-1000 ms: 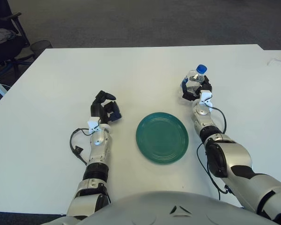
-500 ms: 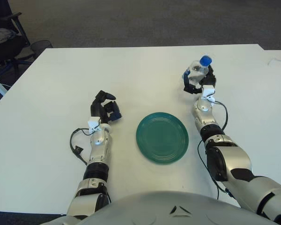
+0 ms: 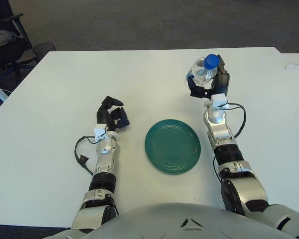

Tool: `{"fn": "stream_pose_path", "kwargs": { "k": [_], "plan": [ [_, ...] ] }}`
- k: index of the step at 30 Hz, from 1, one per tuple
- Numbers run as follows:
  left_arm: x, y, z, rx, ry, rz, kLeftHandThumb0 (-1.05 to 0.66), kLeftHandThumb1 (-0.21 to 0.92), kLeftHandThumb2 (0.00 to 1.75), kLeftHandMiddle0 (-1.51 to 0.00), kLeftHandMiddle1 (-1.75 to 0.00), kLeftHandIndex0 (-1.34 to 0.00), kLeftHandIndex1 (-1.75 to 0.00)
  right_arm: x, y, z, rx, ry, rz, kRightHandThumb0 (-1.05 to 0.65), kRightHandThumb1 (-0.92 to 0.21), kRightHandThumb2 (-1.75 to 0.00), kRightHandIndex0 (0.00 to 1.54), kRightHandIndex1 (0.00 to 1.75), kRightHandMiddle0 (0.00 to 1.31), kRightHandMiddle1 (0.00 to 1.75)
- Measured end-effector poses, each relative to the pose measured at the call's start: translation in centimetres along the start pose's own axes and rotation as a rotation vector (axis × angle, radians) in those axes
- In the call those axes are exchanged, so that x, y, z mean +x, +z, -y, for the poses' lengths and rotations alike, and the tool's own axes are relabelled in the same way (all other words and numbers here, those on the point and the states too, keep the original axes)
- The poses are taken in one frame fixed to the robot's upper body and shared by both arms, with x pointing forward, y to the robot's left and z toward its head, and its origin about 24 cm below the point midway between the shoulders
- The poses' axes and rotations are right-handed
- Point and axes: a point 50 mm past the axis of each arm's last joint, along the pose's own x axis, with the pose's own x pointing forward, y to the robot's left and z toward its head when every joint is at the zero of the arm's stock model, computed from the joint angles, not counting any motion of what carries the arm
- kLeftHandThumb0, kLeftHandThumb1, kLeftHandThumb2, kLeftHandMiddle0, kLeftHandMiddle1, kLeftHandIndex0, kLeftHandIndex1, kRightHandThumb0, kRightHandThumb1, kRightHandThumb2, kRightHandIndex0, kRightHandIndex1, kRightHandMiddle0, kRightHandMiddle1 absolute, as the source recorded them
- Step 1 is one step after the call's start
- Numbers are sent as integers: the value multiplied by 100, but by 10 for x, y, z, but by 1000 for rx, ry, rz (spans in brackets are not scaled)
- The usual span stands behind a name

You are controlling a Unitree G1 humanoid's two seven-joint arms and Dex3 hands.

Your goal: Put the bottle into the plate.

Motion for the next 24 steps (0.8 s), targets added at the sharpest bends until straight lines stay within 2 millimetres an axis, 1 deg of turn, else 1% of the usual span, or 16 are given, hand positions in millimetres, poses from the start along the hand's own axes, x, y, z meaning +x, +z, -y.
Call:
{"fn": "stream_pose_path", "kwargs": {
  "k": [7,10,12,19,22,24],
  "plan": [
    [0,0,1,-7,-1,-1,-52,18,148,-126,-175,-72,-175,-21,31,-10,-39,161,94,-12,-27,-135,130,175,109,175],
    [0,0,2,-10,-3,-1,-52,17,149,-127,-175,-72,-175,-32,46,-13,-66,271,152,-14,-30,-133,131,175,109,175],
    [-1,0,2,-11,-3,-2,-53,17,149,-127,-175,-73,-175,-37,53,-15,-85,340,189,-15,-31,-131,131,175,108,175],
    [-1,-1,5,-26,-11,-5,-53,17,150,-126,-175,-73,-175,-40,57,-13,-150,513,270,-17,-34,-129,129,175,106,175],
    [-1,-1,6,-26,-12,-5,-53,17,150,-127,-175,-73,-175,-40,56,-12,-164,591,280,-16,-33,-129,127,175,103,175],
    [-1,-1,6,-24,-12,-5,-53,17,150,-127,-175,-73,-175,-41,55,-11,-158,629,274,-14,-33,-130,123,175,100,175]
  ]
}}
